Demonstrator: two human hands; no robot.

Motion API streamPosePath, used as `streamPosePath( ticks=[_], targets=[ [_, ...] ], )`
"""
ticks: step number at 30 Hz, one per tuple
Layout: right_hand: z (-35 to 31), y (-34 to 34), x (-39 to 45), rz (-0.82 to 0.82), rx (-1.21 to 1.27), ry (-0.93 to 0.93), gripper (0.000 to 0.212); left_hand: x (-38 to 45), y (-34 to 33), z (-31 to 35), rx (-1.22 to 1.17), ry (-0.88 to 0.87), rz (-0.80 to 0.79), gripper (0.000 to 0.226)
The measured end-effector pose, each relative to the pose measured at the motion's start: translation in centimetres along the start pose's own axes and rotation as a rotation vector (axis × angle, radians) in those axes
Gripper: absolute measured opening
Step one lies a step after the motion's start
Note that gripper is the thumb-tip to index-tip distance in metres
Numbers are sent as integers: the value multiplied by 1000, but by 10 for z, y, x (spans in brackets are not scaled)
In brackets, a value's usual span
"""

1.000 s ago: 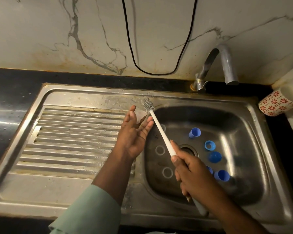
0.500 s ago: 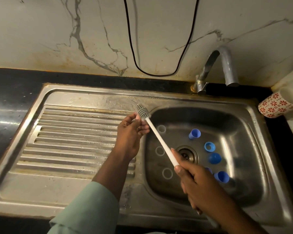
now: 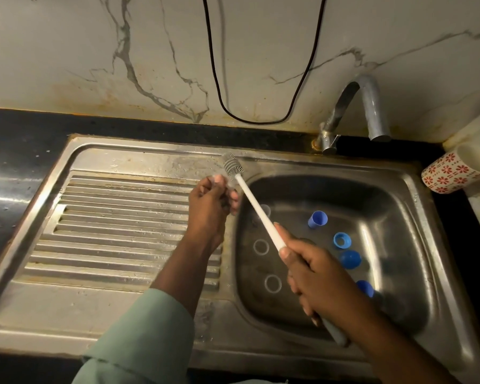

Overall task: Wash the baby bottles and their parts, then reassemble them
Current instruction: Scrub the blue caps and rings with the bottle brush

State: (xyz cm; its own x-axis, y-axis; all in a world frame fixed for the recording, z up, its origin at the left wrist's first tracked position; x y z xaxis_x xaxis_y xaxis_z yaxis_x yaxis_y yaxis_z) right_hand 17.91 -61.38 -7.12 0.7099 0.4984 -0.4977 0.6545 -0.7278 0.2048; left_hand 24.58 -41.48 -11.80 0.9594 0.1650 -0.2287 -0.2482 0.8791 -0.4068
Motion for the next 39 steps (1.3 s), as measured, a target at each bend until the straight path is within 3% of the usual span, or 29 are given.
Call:
streamPosePath(
  ticks=[2,6,10,14,19,23,28,32,35,39],
  targets=[
    [3,-5,-7,-36,35,0,35,3,10,6,44,-32,50,25],
    [3,-2,1,-4,18,-24,34,2,-5,3,164,-26,-80,29],
    [4,-7,-4,-24,-20,-7,34,9,16,4,38,-3,105,28],
    [-4,-13,4,-35,-75,25,39,12,14,-6,10,52,17,29],
    [4,-17,-5,-79,-68,-16,34,11,34,-2,-66,-28,139,27],
    [4,-17,6,-43,-51,-31,34,7,16,-7,106,-30,14,32],
    [8,-16,-3,-53,-59,-16,35,7,26,0,2,-56,94,31],
    [5,-17,7,-37,-68,-5,39,6,15,-2,74,-21,5,33],
    [5,-19,7,-34,-92,-1,37,9,25,2,-27,-33,112,31],
    [3,-18,9,-23,-80,-13,35,10,15,-4,29,14,2,31]
  ],
)
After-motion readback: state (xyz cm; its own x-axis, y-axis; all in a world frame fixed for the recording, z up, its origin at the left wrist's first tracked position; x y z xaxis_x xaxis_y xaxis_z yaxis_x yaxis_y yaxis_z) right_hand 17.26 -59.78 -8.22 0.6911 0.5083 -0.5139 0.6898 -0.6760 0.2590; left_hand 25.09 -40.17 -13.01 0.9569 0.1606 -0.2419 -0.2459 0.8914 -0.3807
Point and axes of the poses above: each hand's wrist, its own x-axis towards the middle knuckle, its own y-axis out of the back of the hand, z = x × y, the point moved 7 cm from there along x, towards the middle knuckle, and after that the axes turned 13 degrees about -z, right-handed, at the moved point
